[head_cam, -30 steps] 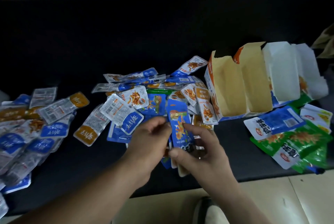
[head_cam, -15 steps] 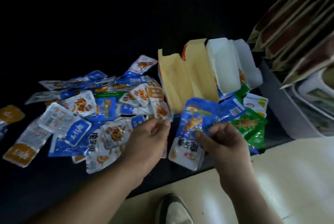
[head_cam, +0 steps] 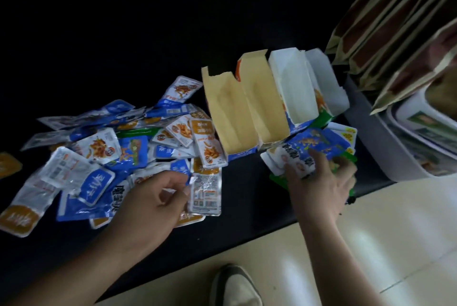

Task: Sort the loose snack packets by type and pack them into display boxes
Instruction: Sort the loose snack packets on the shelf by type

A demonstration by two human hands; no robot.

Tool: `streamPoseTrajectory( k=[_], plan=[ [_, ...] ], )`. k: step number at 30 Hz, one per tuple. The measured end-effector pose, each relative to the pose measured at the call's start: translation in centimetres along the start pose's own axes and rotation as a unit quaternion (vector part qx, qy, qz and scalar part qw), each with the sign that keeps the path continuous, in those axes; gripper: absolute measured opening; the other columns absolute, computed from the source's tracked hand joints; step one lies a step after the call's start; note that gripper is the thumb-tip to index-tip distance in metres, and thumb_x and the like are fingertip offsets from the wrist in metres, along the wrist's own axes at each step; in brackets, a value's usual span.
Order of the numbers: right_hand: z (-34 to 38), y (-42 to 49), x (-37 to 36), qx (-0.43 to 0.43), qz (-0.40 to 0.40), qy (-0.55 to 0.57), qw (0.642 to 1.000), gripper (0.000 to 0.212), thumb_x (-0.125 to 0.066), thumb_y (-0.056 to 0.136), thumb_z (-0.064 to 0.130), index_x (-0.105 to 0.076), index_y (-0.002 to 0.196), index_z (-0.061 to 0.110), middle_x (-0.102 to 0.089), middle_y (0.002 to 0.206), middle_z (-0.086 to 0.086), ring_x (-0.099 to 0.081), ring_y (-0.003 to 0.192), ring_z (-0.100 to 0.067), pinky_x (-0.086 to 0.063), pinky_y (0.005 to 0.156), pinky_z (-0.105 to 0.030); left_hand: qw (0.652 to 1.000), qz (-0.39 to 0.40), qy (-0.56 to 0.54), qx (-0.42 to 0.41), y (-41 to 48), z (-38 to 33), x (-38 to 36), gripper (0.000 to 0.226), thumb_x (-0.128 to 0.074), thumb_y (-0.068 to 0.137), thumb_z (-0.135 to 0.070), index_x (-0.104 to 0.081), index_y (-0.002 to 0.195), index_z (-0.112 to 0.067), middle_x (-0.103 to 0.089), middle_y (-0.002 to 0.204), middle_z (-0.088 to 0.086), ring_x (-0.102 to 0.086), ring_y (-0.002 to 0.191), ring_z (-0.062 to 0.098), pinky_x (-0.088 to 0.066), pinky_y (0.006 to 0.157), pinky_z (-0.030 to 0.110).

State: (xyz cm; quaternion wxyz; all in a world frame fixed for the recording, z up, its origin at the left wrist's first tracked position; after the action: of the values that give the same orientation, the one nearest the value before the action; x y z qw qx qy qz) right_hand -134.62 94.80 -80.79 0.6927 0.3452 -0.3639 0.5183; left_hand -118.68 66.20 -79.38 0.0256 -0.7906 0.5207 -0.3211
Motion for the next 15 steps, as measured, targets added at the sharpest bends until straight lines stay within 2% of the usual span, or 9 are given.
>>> streamPoseTrajectory(
  k=[2, 4, 5, 6, 8, 10, 12, 14, 15],
  plan=[
    [2.7, -1.9, 0.4, 0.110, -0.017, 0.070, 0.991, 0.027, -0.080, 0.086, 0.030, -0.075, 0.109, 0.019, -0.058, 0.119, -0.011, -0.057, 0.106, -0.038, -0.049, 0.086, -0.043, 0.996, -0.020, 0.075, -0.043, 0.2, 1.3, 1.3, 0.011, -0.068, 0.097, -0.030, -0.070, 0.102, -0.040, -0.067, 0.103, -0.020, -0.065, 0.096, -0.001, -0.054, 0.082, 0.028],
    [6.3, -4.9, -0.8, 0.216, 0.071, 0.137, 0.964, 0.009, -0.077, 0.089, 0.023, -0.076, 0.097, 0.021, -0.067, 0.099, 0.002, -0.065, 0.092, -0.025, -0.052, 0.078, -0.036, 0.977, -0.069, 0.162, -0.118, 0.5, 2.3, 3.5, 0.013, -0.069, 0.095, -0.027, -0.072, 0.106, -0.034, -0.061, 0.114, -0.020, -0.061, 0.105, 0.002, -0.054, 0.090, 0.034],
    [7.9, -6.6, -1.8, 0.245, 0.134, 0.159, 0.947, 0.007, -0.076, 0.089, 0.024, -0.076, 0.096, 0.023, -0.068, 0.096, 0.008, -0.066, 0.090, -0.018, -0.054, 0.077, -0.035, 0.960, -0.102, 0.217, -0.145, 0.7, 2.7, 4.8, 0.020, -0.069, 0.094, -0.029, -0.073, 0.114, -0.028, -0.058, 0.126, -0.014, -0.059, 0.116, 0.010, -0.054, 0.096, 0.039],
    [9.4, -8.4, -2.9, 0.263, 0.193, 0.180, 0.928, 0.011, -0.074, 0.090, 0.027, -0.075, 0.100, 0.025, -0.067, 0.099, 0.011, -0.066, 0.092, -0.013, -0.055, 0.079, -0.035, 0.943, -0.129, 0.268, -0.147, 1.1, 3.3, 6.1, 0.035, -0.068, 0.093, -0.035, -0.069, 0.126, -0.026, -0.052, 0.143, -0.006, -0.052, 0.129, 0.022, -0.049, 0.103, 0.046],
    [11.4, -11.1, -5.2, 0.285, 0.269, 0.184, 0.901, 0.029, -0.068, 0.090, 0.038, -0.071, 0.117, 0.027, -0.063, 0.123, 0.010, -0.063, 0.112, -0.014, -0.056, 0.090, -0.038, 0.932, -0.125, 0.335, -0.063, 2.1, 5.2, 8.6, 0.068, -0.065, 0.092, -0.054, -0.041, 0.154, -0.039, -0.014, 0.171, 0.005, -0.017, 0.154, 0.035, -0.028, 0.119, 0.055],
    [12.8, -12.6, -7.2, 0.305, 0.309, 0.145, 0.889, 0.054, -0.061, 0.088, 0.053, -0.061, 0.137, 0.028, -0.048, 0.150, 0.006, -0.048, 0.138, -0.018, -0.051, 0.105, -0.039, 0.930, -0.060, 0.361, 0.036, 2.8, 8.0, 9.6, 0.093, -0.060, 0.087, -0.072, -0.006, 0.160, -0.051, 0.023, 0.171, 0.000, 0.014, 0.158, 0.033, -0.008, 0.126, 0.054],
    [14.0, -13.0, -8.9, 0.312, 0.331, 0.109, 0.884, 0.073, -0.059, 0.087, 0.063, -0.045, 0.152, 0.031, -0.027, 0.165, 0.002, -0.024, 0.154, -0.021, -0.039, 0.117, -0.041, 0.935, -0.009, 0.349, 0.062, 2.6, 10.0, 9.3, 0.097, -0.055, 0.086, -0.077, 0.004, 0.159, -0.053, 0.032, 0.167, -0.002, 0.022, 0.156, 0.032, -0.008, 0.128, 0.053],
    [14.5, -12.6, -10.4, 0.295, 0.348, 0.071, 0.887, 0.081, -0.061, 0.090, 0.063, -0.028, 0.159, 0.038, -0.009, 0.171, 0.003, -0.004, 0.158, -0.020, -0.023, 0.124, -0.041, 0.947, 0.003, 0.316, 0.055, 1.9, 11.2, 8.5, 0.093, -0.053, 0.090, -0.075, 0.002, 0.161, -0.050, 0.031, 0.167, -0.004, 0.023, 0.156, 0.031, -0.012, 0.128, 0.051],
    [14.6, -12.6, -10.8, 0.292, 0.351, 0.049, 0.888, 0.082, -0.060, 0.091, 0.064, -0.024, 0.160, 0.040, -0.007, 0.172, 0.005, -0.001, 0.158, -0.019, -0.017, 0.125, -0.040, 0.947, -0.003, 0.317, 0.041, 1.6, 11.6, 8.2, 0.090, -0.050, 0.091, -0.076, -0.002, 0.162, -0.048, 0.028, 0.168, -0.003, 0.020, 0.157, 0.032, -0.014, 0.128, 0.051]
  ],
)
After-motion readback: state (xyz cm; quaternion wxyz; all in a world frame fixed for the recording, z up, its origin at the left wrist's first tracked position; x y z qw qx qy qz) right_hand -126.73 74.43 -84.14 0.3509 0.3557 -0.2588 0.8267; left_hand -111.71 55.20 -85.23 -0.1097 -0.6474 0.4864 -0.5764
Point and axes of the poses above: each hand's wrist, its own y-axis towards the middle knuckle, its own x-axis out of the back of the hand, z = x × y, the point moved 7 cm from there along y, towards the middle knuckle
